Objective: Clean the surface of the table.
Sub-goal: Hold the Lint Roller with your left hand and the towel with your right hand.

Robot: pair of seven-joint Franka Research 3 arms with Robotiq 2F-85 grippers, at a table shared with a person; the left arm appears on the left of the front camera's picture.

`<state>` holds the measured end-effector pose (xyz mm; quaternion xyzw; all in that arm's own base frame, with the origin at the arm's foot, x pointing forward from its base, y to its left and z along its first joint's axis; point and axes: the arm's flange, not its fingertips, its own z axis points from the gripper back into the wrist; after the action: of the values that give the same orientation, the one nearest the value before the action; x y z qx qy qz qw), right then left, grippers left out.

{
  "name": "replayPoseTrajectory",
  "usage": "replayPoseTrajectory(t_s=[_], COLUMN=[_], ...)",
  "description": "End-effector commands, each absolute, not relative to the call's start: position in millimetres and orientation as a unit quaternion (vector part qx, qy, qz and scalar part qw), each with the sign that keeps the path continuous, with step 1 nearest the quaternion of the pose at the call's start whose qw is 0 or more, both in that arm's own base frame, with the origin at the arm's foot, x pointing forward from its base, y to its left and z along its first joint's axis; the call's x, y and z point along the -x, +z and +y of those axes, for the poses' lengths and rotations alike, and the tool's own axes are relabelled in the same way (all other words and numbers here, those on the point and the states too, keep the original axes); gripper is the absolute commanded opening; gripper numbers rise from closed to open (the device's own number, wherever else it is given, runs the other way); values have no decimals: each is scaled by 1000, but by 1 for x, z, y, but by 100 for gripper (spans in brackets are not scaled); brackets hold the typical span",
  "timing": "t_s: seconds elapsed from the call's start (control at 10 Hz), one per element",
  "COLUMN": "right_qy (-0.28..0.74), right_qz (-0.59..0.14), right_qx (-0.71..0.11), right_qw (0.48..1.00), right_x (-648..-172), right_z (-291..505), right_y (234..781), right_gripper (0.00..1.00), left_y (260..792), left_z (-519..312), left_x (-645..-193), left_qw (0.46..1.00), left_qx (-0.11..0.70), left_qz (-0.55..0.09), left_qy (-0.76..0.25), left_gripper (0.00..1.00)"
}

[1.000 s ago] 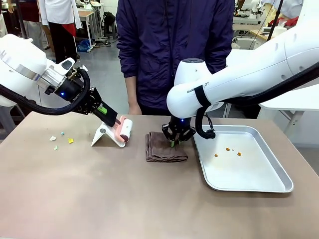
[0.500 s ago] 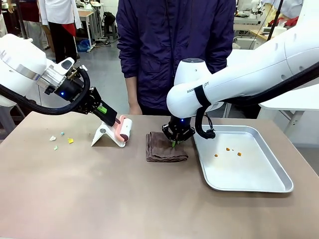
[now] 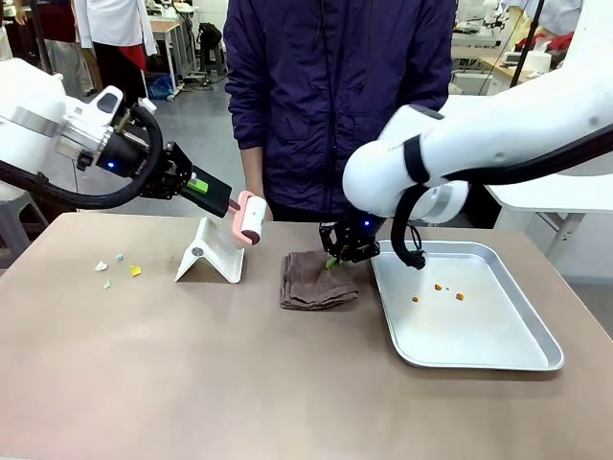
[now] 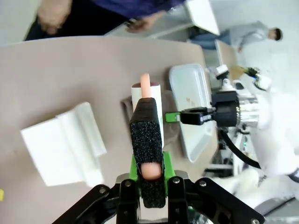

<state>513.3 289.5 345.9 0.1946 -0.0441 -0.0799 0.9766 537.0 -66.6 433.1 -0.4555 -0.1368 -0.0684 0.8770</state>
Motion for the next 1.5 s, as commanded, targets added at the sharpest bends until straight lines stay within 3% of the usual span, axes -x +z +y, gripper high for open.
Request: replayPoseTrajectory(t_s=[0.0,0.3,0.5,0.8,1.1,1.4], right_qy=[-7,20,35,4,17,-22], right_qz=[-49,-78,-117,-140,-156,-172], right_qx=[-310,-473,-550,-604,-640,-663], right_qw=[950,877,826,785,752,728], right_x=[-453,-401,-367,-334,-318,-302], right_z=[247,191,144,46,-27,-75], right_y=[367,376,379,376,373,362], right_gripper=[0,0,0,0,0,0], left_y=[448,473,475,461,410,375], left_z=[-34,36,79,138,216,269], left_x=[-502,-454,-422,-393,-379,-336], left_qw=[841,784,752,726,746,723], left_qx=[521,600,640,676,655,672], left_qz=[-105,-157,-155,-124,-89,-160], left_qy=[-104,26,33,-9,-73,-21], left_gripper=[0,0,0,0,0,0])
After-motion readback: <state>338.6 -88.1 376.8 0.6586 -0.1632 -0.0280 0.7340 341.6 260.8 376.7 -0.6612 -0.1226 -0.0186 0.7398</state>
